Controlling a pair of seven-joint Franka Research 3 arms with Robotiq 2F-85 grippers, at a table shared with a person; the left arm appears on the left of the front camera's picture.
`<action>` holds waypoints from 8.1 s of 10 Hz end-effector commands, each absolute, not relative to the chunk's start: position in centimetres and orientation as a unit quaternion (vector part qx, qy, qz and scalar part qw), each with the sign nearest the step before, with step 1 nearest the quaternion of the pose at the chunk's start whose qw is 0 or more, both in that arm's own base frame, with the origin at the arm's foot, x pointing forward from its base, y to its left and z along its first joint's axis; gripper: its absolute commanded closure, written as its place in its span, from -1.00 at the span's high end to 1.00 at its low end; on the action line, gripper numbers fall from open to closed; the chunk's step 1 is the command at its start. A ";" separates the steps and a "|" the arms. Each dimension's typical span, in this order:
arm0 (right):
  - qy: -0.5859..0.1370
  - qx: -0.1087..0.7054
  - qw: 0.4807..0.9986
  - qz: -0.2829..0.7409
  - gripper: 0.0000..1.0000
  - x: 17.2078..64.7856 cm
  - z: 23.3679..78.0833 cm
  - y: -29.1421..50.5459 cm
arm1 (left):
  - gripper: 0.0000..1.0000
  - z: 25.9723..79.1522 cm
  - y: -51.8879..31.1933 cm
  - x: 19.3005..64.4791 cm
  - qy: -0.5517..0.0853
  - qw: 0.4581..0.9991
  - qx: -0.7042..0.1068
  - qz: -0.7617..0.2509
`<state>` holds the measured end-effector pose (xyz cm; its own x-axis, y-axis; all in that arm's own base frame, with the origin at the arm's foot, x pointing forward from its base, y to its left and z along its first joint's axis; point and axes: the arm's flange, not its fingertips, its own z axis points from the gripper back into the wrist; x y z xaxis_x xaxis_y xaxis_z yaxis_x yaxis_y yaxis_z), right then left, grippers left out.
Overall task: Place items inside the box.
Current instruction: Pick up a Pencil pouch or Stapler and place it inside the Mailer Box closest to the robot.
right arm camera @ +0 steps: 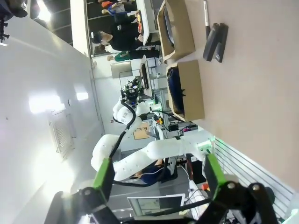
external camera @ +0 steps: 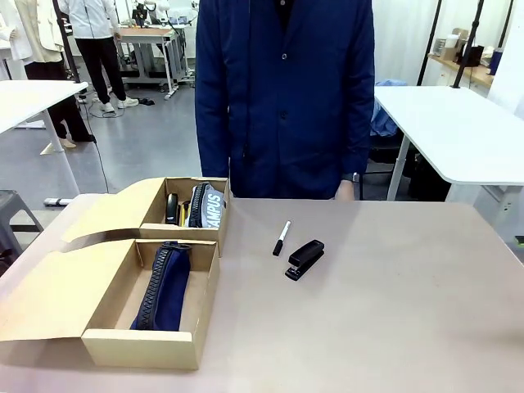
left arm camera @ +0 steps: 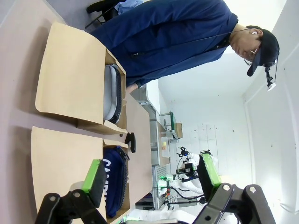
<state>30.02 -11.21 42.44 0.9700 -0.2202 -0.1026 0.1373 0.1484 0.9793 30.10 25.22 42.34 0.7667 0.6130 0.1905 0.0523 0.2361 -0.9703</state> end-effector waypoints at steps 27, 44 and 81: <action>-0.043 0.444 0.878 -0.174 1.00 29.6 46.3 -7.0 | 1.00 42.3 25.1 29.9 -0.286 0.734 -0.589 0.182; 0.029 0.111 0.992 -0.054 1.00 44.6 44.3 27.1 | 1.00 42.3 25.1 29.9 -0.286 0.734 -0.589 0.182; 0.090 0.040 0.993 -0.067 -1.00 42.5 41.0 28.0 | 1.00 42.3 25.1 29.9 -0.286 0.734 -0.589 0.182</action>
<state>46.04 31.10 38.21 0.9646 -0.2020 -0.1696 0.2120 0.9763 0.0426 30.15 25.18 42.36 0.7677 0.6117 0.1909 0.0522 0.2373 -0.9700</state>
